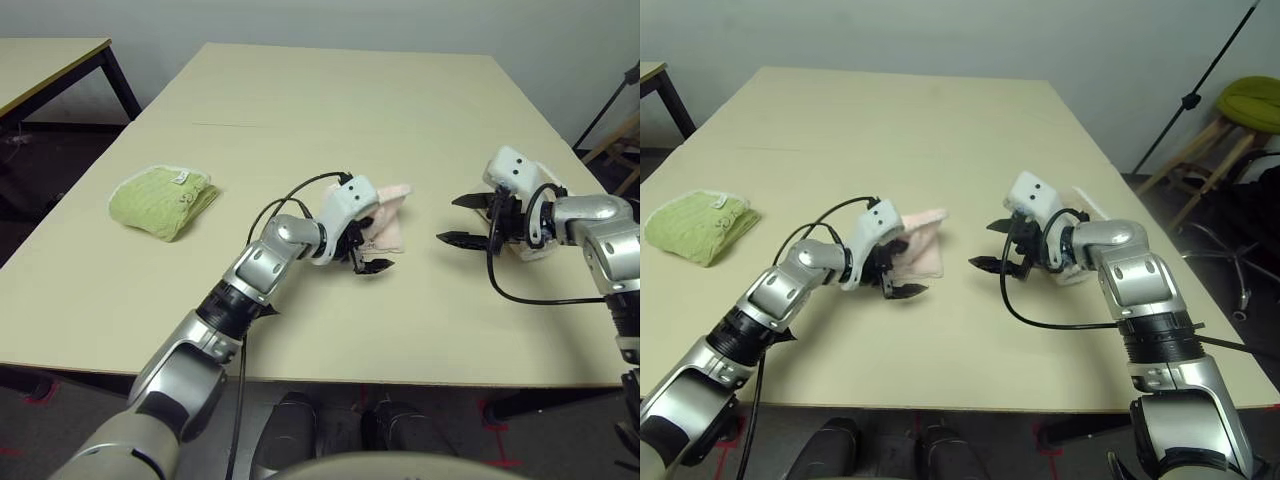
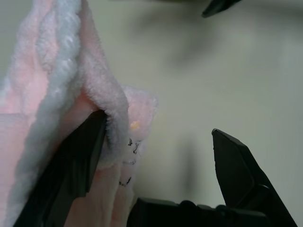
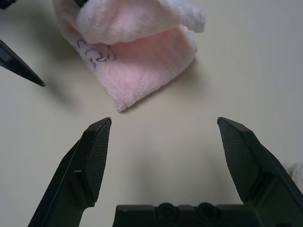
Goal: Fold the towel and set it aside.
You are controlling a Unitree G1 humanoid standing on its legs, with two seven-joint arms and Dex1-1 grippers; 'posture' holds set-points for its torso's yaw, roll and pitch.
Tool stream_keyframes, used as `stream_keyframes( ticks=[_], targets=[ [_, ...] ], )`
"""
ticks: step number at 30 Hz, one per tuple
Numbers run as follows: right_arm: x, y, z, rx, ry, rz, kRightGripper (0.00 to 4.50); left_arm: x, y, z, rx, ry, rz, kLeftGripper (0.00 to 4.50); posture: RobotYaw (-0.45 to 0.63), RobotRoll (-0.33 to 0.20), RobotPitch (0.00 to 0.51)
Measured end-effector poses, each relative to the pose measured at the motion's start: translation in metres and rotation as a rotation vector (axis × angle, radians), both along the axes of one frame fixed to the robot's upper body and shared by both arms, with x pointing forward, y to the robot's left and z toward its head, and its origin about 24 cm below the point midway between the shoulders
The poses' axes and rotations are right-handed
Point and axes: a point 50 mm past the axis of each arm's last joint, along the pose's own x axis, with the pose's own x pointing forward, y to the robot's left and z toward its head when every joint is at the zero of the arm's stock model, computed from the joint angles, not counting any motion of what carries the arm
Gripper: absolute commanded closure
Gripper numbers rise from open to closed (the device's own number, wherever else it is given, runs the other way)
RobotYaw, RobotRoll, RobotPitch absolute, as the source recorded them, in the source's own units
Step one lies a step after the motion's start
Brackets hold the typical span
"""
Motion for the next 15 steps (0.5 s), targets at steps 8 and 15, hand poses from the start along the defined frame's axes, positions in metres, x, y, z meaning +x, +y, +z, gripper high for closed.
stream_keyframes(
  ticks=[8, 15],
  targets=[
    [0.009, 0.01, 0.009, 0.033, -0.053, 0.0, 0.0, -0.007, -0.003, 0.01, 0.023, 0.045, -0.058, 0.04, 0.07, 0.0, 0.069],
    [0.01, 0.009, 0.008, 0.034, -0.051, -0.009, 0.0, -0.001, -0.002, 0.02, 0.081, 0.022, -0.059, 0.04, 0.06, 0.0, 0.072]
  ],
)
